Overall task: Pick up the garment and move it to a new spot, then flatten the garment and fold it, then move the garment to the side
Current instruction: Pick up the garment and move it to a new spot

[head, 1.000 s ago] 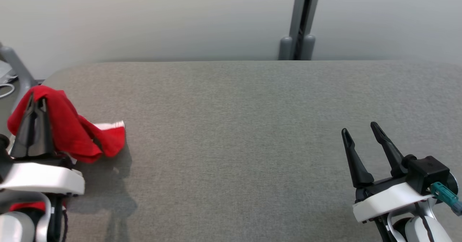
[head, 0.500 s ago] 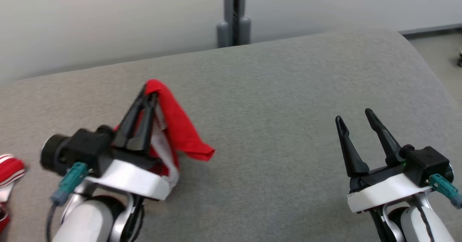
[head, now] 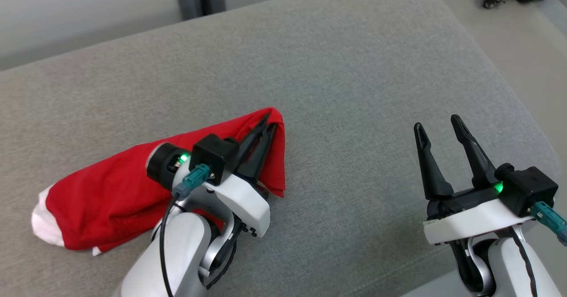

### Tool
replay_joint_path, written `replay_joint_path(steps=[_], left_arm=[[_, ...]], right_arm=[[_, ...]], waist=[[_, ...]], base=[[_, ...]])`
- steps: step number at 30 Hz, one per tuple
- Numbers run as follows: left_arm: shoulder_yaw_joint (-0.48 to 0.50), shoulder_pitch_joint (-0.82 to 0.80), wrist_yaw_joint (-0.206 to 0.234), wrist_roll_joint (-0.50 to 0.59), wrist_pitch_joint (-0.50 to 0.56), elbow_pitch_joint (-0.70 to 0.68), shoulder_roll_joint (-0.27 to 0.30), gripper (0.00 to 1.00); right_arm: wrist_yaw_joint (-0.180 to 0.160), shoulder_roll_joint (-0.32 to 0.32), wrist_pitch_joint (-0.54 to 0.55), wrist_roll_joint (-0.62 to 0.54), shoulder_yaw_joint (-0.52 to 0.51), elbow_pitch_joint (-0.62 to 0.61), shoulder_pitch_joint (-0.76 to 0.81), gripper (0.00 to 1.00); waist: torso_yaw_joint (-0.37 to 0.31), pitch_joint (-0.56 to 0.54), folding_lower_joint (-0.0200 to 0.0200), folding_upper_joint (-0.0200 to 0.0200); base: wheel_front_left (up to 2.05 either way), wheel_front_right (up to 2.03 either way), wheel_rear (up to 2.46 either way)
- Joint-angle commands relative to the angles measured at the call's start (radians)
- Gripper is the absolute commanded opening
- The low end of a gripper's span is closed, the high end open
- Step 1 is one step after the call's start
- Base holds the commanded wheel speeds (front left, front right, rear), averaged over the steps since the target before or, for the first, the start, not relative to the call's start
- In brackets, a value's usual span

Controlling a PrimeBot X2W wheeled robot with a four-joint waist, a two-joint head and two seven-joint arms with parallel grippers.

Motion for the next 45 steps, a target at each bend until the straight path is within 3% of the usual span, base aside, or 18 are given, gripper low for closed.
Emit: replay_joint_path(steps=[1,4,5,6,7,8,14,24,35,45], left_arm=[[-0.005,-0.022,-0.010,-0.005,-0.014,0.037,-0.002,0.00],[-0.021,-0.037,-0.034,-0.016,-0.039,0.127,-0.022,0.00],[-0.028,-0.049,-0.045,-0.022,-0.058,0.176,-0.033,0.07],[-0.031,-0.052,-0.050,-0.020,-0.065,0.197,-0.035,0.46],[-0.032,-0.056,-0.051,-0.023,-0.073,0.213,-0.038,0.95],[-0.034,-0.060,-0.054,-0.025,-0.080,0.229,-0.042,1.00],[-0.031,-0.061,-0.055,-0.035,-0.149,0.270,-0.051,1.00],[0.084,0.018,0.034,-0.073,-0.249,0.230,-0.006,1.00],[0.287,0.198,0.146,-0.138,-0.286,0.110,0.106,1.00],[0.367,0.357,0.194,-0.168,-0.283,0.011,0.150,1.00]], right_arm=[[0.000,0.001,-0.011,0.007,0.001,0.007,-0.012,1.00],[0.000,0.005,-0.024,0.012,0.004,0.025,-0.024,1.00],[0.000,0.008,-0.031,0.013,0.004,0.035,-0.027,1.00],[0.000,0.009,-0.035,0.014,0.003,0.039,-0.029,1.00],[0.000,0.009,-0.038,0.014,0.002,0.045,-0.031,1.00],[0.000,0.010,-0.040,0.013,-0.001,0.050,-0.031,1.00],[0.000,0.012,-0.047,-0.003,-0.021,0.077,-0.029,1.00],[0.000,-0.004,-0.034,-0.027,-0.037,0.082,-0.001,1.00],[0.000,-0.019,0.004,-0.046,-0.055,0.056,0.053,1.00],[0.000,-0.024,0.032,-0.054,-0.063,0.040,0.111,1.00]], waist=[[-0.037,0.039,0.0000,-0.0001],[-0.049,0.054,0.0000,-0.0001],[-0.051,0.059,0.0000,-0.0001],[-0.051,0.061,0.0000,-0.0001],[-0.049,0.061,0.0000,-0.0001],[-0.047,0.060,0.0000,-0.0001],[-0.007,0.028,0.0000,-0.0001],[0.090,-0.051,0.0000,-0.0001],[0.210,-0.127,0.0000,-0.0001],[0.270,-0.198,0.0000,-0.0001]], base=[[0.00,0.00,0.00],[0.00,0.00,0.00],[0.00,0.00,0.00],[0.00,0.00,0.00],[0.00,0.00,0.00],[0.00,0.00,0.00],[0.00,0.00,0.00],[0.00,0.00,0.00],[0.00,0.00,0.00],[0.00,0.00,0.00]])
